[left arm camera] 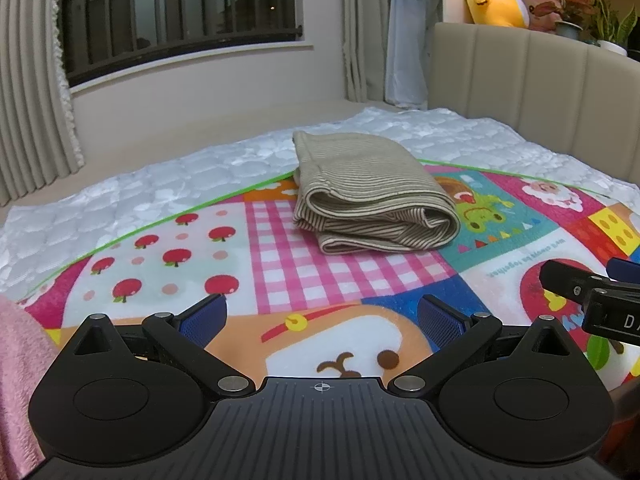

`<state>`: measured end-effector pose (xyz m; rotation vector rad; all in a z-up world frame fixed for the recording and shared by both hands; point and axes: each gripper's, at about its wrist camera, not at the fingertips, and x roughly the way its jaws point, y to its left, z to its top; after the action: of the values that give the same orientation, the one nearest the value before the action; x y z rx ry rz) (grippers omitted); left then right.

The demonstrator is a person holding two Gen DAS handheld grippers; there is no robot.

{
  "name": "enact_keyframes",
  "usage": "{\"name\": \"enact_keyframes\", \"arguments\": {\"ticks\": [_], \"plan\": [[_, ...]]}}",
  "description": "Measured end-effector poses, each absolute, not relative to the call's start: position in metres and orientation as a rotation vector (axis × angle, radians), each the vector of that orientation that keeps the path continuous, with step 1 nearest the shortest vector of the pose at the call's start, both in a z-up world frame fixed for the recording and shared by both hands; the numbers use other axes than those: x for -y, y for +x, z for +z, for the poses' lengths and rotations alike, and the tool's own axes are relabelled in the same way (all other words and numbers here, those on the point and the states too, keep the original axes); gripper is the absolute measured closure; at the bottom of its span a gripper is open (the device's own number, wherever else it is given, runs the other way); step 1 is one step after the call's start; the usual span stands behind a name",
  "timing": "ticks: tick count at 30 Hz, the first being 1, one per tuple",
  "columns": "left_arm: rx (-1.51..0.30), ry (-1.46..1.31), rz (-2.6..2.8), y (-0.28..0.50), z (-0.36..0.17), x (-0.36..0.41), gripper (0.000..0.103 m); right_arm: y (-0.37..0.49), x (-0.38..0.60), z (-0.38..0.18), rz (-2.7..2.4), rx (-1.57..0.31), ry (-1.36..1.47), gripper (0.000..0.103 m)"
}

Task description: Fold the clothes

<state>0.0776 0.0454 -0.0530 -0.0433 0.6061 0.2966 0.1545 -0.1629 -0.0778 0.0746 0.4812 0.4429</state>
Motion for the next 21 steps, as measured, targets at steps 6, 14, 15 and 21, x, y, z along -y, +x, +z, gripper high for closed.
{"name": "enact_keyframes", "arguments": {"ticks": [6, 14, 15, 21], "plan": [[-0.611, -0.045, 0.296, 0.0788, -0.0532, -0.0465, 0.000, 0.1549, 0.1633, -0.0780, 0.443, -0.482, 0.076, 0.000], [-0.610, -0.046, 0.298, 0.0782, -0.0531, -0.0464, 0.000, 0.1547, 0.1633, -0.0782, 0.441, -0.483, 0.080, 0.000], [-0.610, -0.045, 0.298, 0.0783, -0.0531, -0.0465, 0.000, 0.1547, 0.1633, -0.0783, 0.442, -0.483, 0.080, 0.000], [-0.612, -0.045, 0.296, 0.0789, -0.0533, -0.0469, 0.000, 0.1552, 0.1636, -0.0784, 0.443, -0.484, 0.082, 0.000]]}}
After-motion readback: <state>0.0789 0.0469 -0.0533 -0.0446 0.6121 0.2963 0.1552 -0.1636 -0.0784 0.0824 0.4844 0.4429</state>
